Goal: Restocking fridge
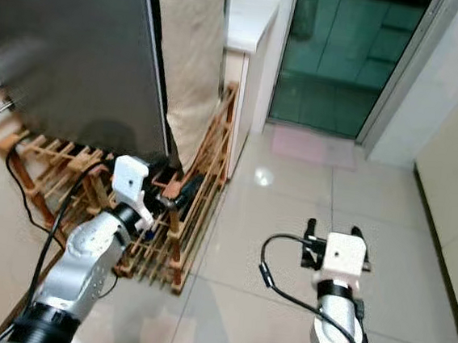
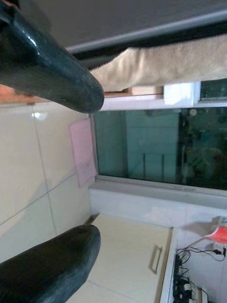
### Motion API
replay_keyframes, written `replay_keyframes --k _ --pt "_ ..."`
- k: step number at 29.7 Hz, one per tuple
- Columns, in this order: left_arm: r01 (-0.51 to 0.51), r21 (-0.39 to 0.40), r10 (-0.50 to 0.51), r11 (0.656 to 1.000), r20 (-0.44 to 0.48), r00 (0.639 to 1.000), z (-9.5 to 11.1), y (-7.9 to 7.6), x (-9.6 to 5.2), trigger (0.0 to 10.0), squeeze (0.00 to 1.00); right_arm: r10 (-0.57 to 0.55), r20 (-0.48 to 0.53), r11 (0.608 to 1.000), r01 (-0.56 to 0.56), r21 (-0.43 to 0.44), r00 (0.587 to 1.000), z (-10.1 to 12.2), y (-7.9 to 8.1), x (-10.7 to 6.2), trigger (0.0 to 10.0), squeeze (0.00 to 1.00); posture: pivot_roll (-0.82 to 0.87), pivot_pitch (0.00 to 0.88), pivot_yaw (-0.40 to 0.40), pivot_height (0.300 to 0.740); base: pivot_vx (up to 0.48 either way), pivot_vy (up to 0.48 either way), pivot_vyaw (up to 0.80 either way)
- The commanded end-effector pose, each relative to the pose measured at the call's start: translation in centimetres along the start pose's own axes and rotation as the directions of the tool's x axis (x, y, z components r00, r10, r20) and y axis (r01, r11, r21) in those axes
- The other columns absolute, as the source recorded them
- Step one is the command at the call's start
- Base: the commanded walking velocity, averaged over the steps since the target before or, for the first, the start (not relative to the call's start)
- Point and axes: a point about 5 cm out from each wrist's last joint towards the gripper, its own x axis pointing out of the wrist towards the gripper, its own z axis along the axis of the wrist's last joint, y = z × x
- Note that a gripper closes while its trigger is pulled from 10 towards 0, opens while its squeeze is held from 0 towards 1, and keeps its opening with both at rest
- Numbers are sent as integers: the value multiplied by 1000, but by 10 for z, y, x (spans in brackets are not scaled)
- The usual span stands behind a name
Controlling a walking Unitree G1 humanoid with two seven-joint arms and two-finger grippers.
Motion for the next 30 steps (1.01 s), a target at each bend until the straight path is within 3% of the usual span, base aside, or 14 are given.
replay_keyframes --k 1,7,10,13,25,30 --pt "-3 2 3 1000 25 1000 5 -1 1 10000 0 -5 9 1000 5 -10 1000 1 -2 3 10000 0 39 0 7 740 480 0 0" --pt "-63 10 62 998 52 997 10 6 -2 10000 0 -4 37 1000 4 6 999 10 -2 2 10000 0 39 0 8 740 480 0 0" --pt "-131 15 130 991 56 990 15 20 -5 10000 0 54 71 999 -55 3 996 23 2 -15 10000 0 44 0 1 740 480 0 0" --pt "-150 38 149 988 21 989 10 24 -6 10000 0 98 59 995 -98 -14 993 20 5 -25 10000 0 41 0 -1 740 480 0 0" --pt "-207 32 208 978 -3 978 14 24 2 10000 0 78 49 997 -78 -2 996 21 10 -16 10000 0 36 0 9 740 72 0 0" --pt "-244 44 246 969 -27 969 23 26 17 10000 0 66 47 998 -66 -4 997 20 6 -12 10000 0 33 0 17 740 0 0 0"
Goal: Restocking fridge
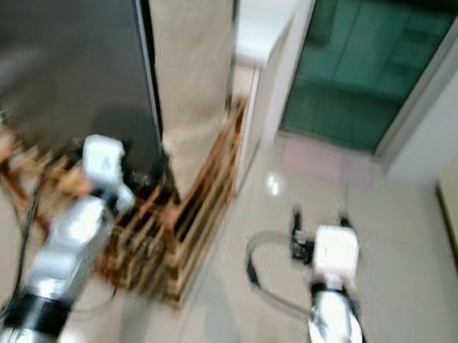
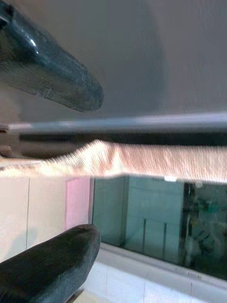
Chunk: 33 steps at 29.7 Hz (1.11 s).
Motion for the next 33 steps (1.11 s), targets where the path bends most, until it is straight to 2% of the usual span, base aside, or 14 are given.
replay_keyframes --k 1,2,3,5,8,12,16,24,29,33 --pt "0 20 1 1000 -27 1000 0 -2 6 10000 0 0 16 1000 0 9 1000 4 1 4 10000 0 32 0 18 740 0 0 0" --pt "39 41 -38 998 -36 999 5 -13 19 10000 0 -17 24 1000 17 12 1000 7 0 7 10000 0 21 0 25 740 0 0 0" --pt "39 41 -38 998 -36 999 5 -13 19 10000 0 -17 24 1000 17 12 1000 7 0 7 10000 0 21 0 25 740 0 0 0" --pt "45 51 -43 998 -34 998 10 -16 29 10000 0 -27 27 1000 27 14 999 9 -1 8 10000 0 9 0 32 740 0 0 0" --pt "24 62 -22 998 -36 999 13 -15 37 10000 0 -32 28 999 31 13 999 9 -2 6 10000 0 0 0 37 740 0 0 0" --pt "-58 59 62 997 -70 996 19 -10 57 10000 0 -46 -8 999 46 22 999 3 -2 -3 10000 0 -13 11 37 740 0 0 0" --pt "-107 61 111 992 -77 991 23 -11 66 10000 0 -38 -30 999 38 17 999 -1 -1 -12 10000 0 -31 31 38 740 0 0 0" --pt "-113 33 114 993 -62 992 28 -21 74 10000 0 -45 -67 999 45 -1 997 -6 -8 -25 10000 0 -54 44 36 740 0 0 0" --pt "-196 33 198 980 -78 977 25 -13 74 10000 0 -40 -82 999 40 -8 996 -8 -9 -29 10000 0 -52 41 34 740 0 0 0" --pt "-211 3 210 978 -80 974 26 -11 75 10000 0 -37 -85 999 37 -10 996 -9 -9 -28 10000 0 -48 33 31 740 0 0 0"
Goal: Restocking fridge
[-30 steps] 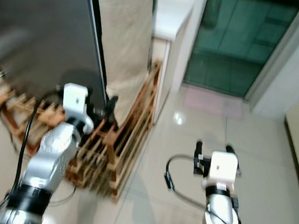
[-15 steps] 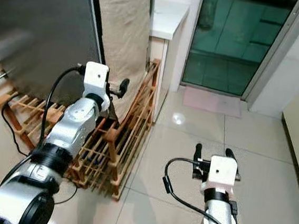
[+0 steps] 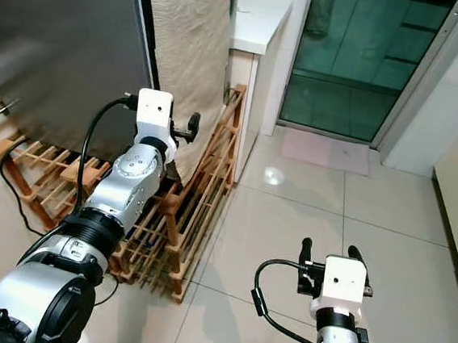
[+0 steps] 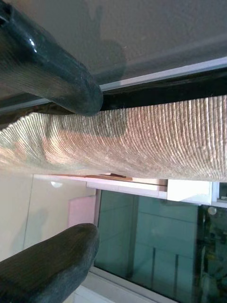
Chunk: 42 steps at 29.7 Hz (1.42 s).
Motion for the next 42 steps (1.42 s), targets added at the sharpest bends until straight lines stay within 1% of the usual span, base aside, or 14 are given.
replay_keyframes --k 1,8,11,13,16,17,18,19,24,27,30,38,42 --pt "-33 -16 33 999 -10 999 2 5 3 10000 0 -2 13 1000 2 -5 1000 5 -2 2 10000 0 -48 33 31 740 0 0 0" --pt "-45 -50 45 998 -1 999 4 6 3 10000 0 8 7 1000 -8 -7 1000 3 0 4 10000 0 -36 24 26 740 0 0 0" --pt "-62 -99 62 993 -12 998 5 10 3 10000 0 11 6 1000 -11 -6 1000 3 0 5 10000 0 -33 22 24 740 0 0 0" --pt "-59 -110 58 992 -10 998 7 10 4 10000 0 12 4 1000 -12 -7 1000 2 0 5 10000 0 -34 25 23 740 0 0 0" --pt "-44 -84 45 996 15 999 11 10 3 10000 0 13 2 1000 -13 -7 1000 2 1 4 10000 0 -34 25 23 740 0 0 0" --pt "-18 -27 19 999 22 1000 8 11 0 10000 0 12 -1 1000 -12 -6 1000 1 1 3 10000 0 -32 27 21 740 0 0 0" --pt "-18 -27 19 999 22 1000 8 11 0 10000 0 12 -1 1000 -12 -6 1000 1 1 3 10000 0 -32 27 21 740 0 0 0" --pt "-12 -2 12 1000 12 1000 4 13 -3 10000 0 13 -3 1000 -13 -6 1000 0 1 3 10000 0 -30 28 20 740 0 0 0" --pt "-30 -12 30 999 4 1000 -3 15 -8 10000 0 15 -7 1000 -15 -7 1000 -1 1 3 10000 0 -26 30 19 740 0 0 0" --pt "-65 -38 67 997 55 996 5 20 -10 10000 0 18 -7 1000 -18 -6 1000 -1 2 4 10000 0 -27 32 18 740 0 0 0" --pt "-30 -48 33 998 60 998 8 13 -12 10000 0 22 -7 1000 -22 -7 1000 -1 3 4 10000 0 -23 33 15 740 0 0 0" --pt "12 -68 -8 998 62 998 10 5 -13 10000 0 23 -6 1000 -24 -7 1000 -1 3 3 10000 0 -28 37 15 740 0 0 0" --pt "50 -75 -43 996 89 995 19 -3 -14 10000 0 23 -6 1000 -23 -7 1000 -1 2 3 10000 0 -32 39 17 740 0 0 0"
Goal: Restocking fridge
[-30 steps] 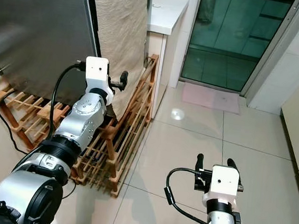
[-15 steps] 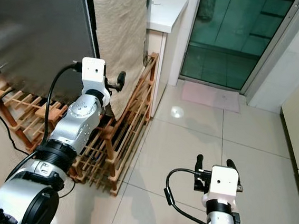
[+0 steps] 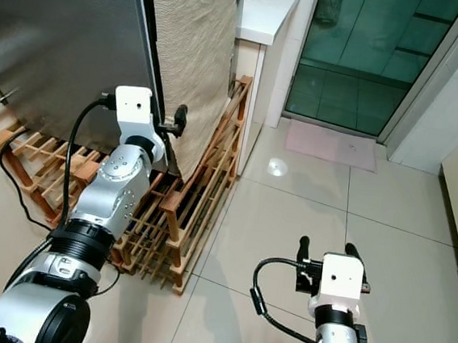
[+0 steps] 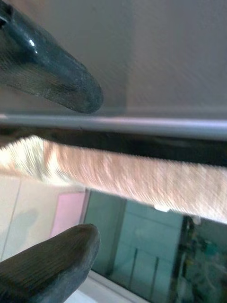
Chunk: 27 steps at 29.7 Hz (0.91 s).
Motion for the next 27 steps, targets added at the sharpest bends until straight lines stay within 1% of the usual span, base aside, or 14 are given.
replay_keyframes --k 1,6,7,8,11,16,19,22,27 --pt "29 6 -29 1000 11 1000 5 -5 -1 10000 0 3 -10 1000 -3 -5 1000 -2 0 -1 10000 0 -32 39 17 740 0 0 0" --pt "50 6 -50 999 -2 999 2 -12 -3 10000 0 2 -12 1000 -3 -5 1000 -2 0 -1 10000 0 -30 40 16 740 0 0 0" --pt "61 3 -61 998 -5 998 1 -17 -2 10000 0 3 -11 1000 -4 -5 1000 -2 0 -1 10000 0 -31 40 17 740 0 0 0" --pt "61 3 -61 998 -5 998 1 -17 -2 10000 0 3 -11 1000 -4 -5 1000 -2 0 -1 10000 0 -31 40 17 740 0 0 0" --pt "73 28 -73 997 2 997 6 -27 5 10000 0 4 -10 1000 -4 -1 1000 -2 2 0 10000 0 -32 39 18 740 0 0 0" --pt "68 38 -68 997 -9 998 6 -31 10 10000 0 5 -8 1000 -5 4 1000 -1 3 0 10000 0 -37 40 21 740 0 0 0" --pt "50 30 -49 998 -19 999 8 -34 14 10000 0 23 36 999 -24 29 999 9 5 -1 10000 0 -42 43 25 740 0 0 0" --pt "48 11 -48 999 -7 999 13 -34 17 10000 0 67 76 998 -68 9 995 17 8 -3 10000 0 -51 46 25 740 0 0 0" --pt "48 -3 -48 999 2 999 16 -31 17 10000 0 71 71 997 -71 2 995 16 7 -4 10000 0 -51 46 25 740 0 0 0"
